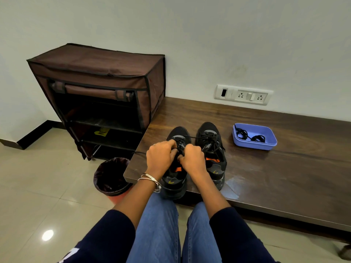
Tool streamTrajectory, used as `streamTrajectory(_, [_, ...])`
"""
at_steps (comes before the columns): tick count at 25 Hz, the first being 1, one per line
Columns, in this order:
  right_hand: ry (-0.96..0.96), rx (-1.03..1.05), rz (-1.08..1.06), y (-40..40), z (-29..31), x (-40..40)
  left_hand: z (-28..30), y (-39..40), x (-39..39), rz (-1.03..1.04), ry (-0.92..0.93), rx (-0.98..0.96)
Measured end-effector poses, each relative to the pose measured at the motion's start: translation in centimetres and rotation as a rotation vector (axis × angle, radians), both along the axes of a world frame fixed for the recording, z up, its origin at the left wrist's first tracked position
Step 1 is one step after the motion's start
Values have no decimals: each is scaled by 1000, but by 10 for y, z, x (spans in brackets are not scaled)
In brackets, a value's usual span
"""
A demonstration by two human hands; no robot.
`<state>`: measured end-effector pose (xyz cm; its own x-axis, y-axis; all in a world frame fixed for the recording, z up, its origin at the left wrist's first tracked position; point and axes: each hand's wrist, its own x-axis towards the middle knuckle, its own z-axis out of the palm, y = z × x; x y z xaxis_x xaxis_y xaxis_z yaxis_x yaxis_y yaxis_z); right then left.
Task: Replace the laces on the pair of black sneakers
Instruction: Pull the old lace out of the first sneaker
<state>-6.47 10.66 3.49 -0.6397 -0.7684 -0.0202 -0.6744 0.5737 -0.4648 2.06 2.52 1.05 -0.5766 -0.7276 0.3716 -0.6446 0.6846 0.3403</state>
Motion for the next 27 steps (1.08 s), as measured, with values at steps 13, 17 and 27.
streamTrajectory(13, [56, -12, -39, -6, -34, 7, -8, -9, -5, 177, 612, 773])
streamTrajectory(17, [18, 19, -35, -4, -32, 6, -13, -14, 11, -108, 26, -40])
streamTrajectory(27, [-8, 57, -57, -2, -29, 10, 25, -7, -3, -32, 1086, 917])
